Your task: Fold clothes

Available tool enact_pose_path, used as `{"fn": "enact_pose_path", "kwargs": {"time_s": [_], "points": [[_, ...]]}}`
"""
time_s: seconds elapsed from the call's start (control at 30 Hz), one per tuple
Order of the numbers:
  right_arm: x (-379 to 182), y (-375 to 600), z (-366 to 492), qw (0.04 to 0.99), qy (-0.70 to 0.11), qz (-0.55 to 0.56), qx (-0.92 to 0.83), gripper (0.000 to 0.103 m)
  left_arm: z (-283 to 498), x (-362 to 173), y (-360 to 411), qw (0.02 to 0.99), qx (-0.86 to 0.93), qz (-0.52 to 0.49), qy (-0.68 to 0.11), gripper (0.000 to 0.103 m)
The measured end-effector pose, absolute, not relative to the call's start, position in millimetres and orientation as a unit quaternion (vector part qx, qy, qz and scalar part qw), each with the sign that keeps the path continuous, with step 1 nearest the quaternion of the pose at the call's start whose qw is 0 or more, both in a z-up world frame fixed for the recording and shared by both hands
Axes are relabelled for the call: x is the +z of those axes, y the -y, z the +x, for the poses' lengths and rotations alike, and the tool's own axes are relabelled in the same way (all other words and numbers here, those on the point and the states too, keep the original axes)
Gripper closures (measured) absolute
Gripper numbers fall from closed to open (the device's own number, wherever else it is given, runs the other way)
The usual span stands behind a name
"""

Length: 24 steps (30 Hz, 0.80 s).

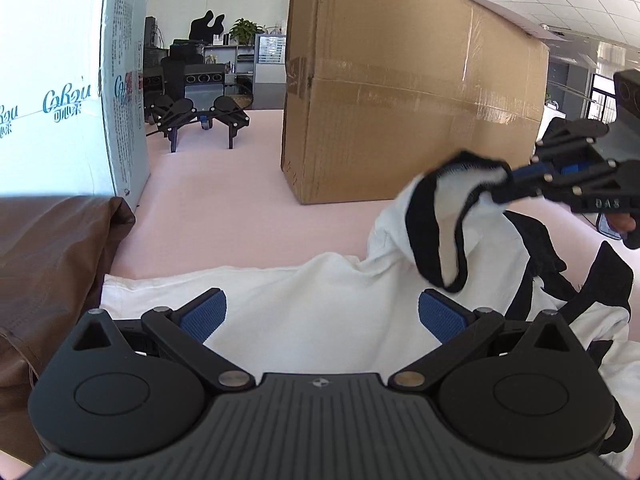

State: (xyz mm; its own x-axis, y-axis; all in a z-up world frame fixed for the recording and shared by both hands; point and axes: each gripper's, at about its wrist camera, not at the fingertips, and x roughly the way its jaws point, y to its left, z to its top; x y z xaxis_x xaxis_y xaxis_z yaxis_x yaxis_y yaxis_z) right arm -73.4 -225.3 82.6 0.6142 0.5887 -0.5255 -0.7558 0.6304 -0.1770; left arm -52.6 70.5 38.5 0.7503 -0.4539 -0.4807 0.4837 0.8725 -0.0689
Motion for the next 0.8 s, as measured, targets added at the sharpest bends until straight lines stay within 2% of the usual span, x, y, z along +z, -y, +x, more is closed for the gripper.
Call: {"fn": "enact_pose_path", "kwargs": {"time_s": [0.1, 0.13, 0.17, 0.2, 0.23, 0.37, 0.43, 0.5, 0.53, 0.57, 0.63, 0.67, 0.8], "points": [[63, 224, -94, 0.859, -0.247, -0.223, 0.389, 0.096, -55, 39, -71, 0.935, -0.252, 0.034, -0.248, 0.0], [60, 224, -100, 0.854, -0.251, -0.237, 0.39, 0.084, -55, 39, -71, 0.934, -0.252, 0.035, -0.249, 0.0], [58, 222, -103, 0.851, -0.252, -0.243, 0.392, 0.066, -55, 38, -70, 0.934, -0.253, 0.037, -0.25, 0.0], [64, 224, -104, 0.853, -0.246, -0.228, 0.4, 0.06, -55, 38, -70, 0.934, -0.253, 0.039, -0.251, 0.0], [71, 226, -106, 0.856, -0.239, -0.211, 0.408, 0.059, -55, 37, -69, 0.933, -0.254, 0.041, -0.251, 0.0], [98, 233, -112, 0.862, -0.21, -0.142, 0.439, 0.058, -56, 37, -68, 0.932, -0.259, 0.046, -0.25, 0.0], [117, 232, -100, 0.891, -0.18, -0.055, 0.414, 0.058, -56, 37, -67, 0.932, -0.258, 0.048, -0.25, 0.0], [115, 209, -71, 0.907, -0.21, -0.047, 0.363, 0.061, -58, 37, -68, 0.933, -0.257, 0.047, -0.247, 0.0], [114, 198, -56, 0.913, -0.225, -0.044, 0.337, 0.066, -58, 38, -69, 0.934, -0.258, 0.043, -0.245, 0.0], [100, 184, -40, 0.902, -0.265, -0.057, 0.337, 0.073, -59, 38, -70, 0.933, -0.26, 0.039, -0.246, 0.0], [78, 171, -38, 0.878, -0.306, -0.064, 0.362, 0.08, -59, 37, -69, 0.928, -0.266, 0.035, -0.257, 0.0], [67, 165, -37, 0.866, -0.325, -0.068, 0.374, 0.08, -59, 36, -68, 0.927, -0.268, 0.038, -0.261, 0.0], [40, 148, -82, 0.859, -0.308, -0.16, 0.378, 0.081, -60, 30, -58, 0.924, -0.247, 0.073, -0.283, 0.0]]}}
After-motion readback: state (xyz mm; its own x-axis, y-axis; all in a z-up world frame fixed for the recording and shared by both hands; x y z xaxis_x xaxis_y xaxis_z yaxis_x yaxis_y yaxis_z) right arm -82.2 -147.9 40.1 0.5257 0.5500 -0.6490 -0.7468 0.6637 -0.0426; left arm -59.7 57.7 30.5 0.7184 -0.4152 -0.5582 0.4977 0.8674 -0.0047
